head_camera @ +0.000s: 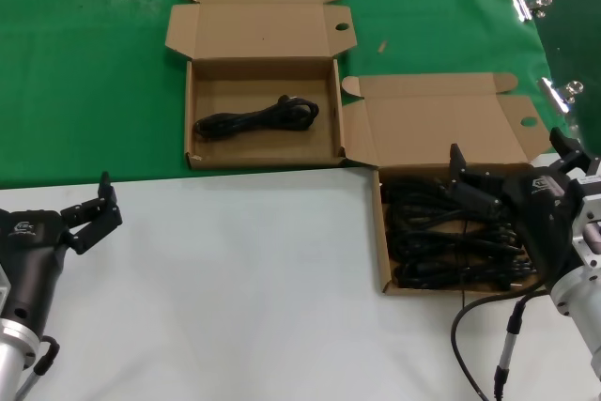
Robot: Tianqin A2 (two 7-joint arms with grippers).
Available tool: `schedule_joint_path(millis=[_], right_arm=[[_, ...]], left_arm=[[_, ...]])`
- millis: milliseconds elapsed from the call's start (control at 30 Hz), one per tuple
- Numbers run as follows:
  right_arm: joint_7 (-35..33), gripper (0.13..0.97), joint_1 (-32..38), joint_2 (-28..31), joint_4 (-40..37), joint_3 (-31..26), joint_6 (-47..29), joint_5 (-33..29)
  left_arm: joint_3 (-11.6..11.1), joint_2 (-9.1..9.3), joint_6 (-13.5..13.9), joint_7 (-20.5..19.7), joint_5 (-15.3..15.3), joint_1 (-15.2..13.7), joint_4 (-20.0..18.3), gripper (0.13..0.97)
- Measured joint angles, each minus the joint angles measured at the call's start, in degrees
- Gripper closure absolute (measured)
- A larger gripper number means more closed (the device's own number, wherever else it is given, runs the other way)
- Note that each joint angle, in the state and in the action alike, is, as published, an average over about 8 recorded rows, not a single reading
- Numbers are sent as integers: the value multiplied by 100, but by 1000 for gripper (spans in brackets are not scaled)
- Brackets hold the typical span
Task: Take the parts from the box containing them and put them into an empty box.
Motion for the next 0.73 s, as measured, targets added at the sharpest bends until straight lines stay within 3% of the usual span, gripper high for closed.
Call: schedule_joint_path(millis=[733], right_arm=[[0,129,0,0,0,0,0,0]], left_arm=[[0,0,0,0,0,0,0,132]])
